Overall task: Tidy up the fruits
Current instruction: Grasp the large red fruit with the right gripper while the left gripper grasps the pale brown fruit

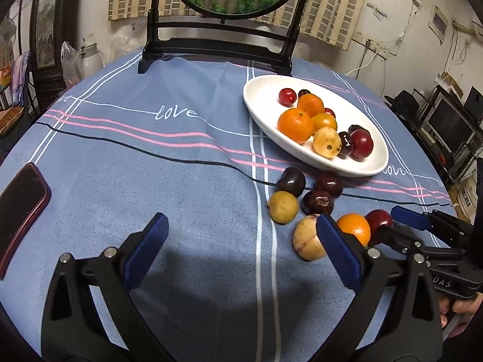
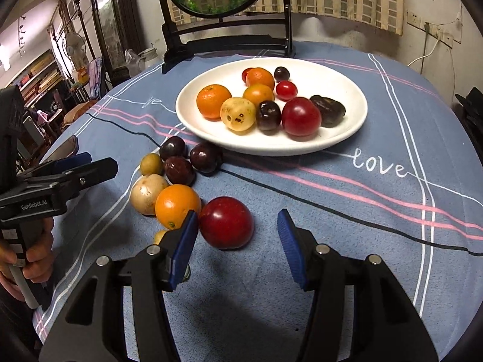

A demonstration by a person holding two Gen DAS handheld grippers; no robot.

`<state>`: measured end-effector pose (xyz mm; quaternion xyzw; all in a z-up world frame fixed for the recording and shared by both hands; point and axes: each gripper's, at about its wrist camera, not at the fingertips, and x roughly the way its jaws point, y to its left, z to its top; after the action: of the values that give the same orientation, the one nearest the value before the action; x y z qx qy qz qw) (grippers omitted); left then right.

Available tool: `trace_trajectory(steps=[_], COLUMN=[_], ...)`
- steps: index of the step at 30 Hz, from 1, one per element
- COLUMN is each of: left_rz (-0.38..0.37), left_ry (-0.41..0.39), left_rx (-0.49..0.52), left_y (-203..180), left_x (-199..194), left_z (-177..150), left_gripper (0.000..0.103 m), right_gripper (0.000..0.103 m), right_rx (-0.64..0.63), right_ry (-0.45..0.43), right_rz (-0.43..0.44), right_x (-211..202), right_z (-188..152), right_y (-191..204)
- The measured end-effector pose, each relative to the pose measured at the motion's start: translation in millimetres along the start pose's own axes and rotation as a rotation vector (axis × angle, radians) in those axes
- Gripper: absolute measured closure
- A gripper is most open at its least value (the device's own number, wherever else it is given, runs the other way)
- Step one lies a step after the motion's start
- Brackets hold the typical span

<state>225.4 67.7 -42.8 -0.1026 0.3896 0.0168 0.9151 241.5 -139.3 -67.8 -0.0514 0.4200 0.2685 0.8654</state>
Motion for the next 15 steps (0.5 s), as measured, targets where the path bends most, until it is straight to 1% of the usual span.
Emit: trace_trajectory(steps=[11, 13, 14, 15], left_rz=[0.008, 0.008, 0.008, 0.006], left_ry=[-0.007, -0.01, -0.012, -0.016], left_rx=[0.011, 0.014, 0.014, 0.013], left_y=[-2.4, -2.5, -2.4, -2.2], left_x=[0.2, -0.6, -1.2, -1.8], left_z=[0.4, 0.7, 0.8, 0.7], left_gripper=[0.003, 0.003, 0.003, 0.003], right_gripper=[0.049, 0.051, 0.054, 0.06], right_rx=[-0.02, -0.025, -0.025, -0.025], right_ry=[0.014, 0.016, 0.018, 0.019], right_rz=[-0.005, -0.009, -0.006, 0.002], right_x=[6.5, 8.3, 9.2, 9.4], right_z=[-2.3, -3.3, -3.4, -3.5], right_y=[4.0, 4.6, 4.8, 4.9])
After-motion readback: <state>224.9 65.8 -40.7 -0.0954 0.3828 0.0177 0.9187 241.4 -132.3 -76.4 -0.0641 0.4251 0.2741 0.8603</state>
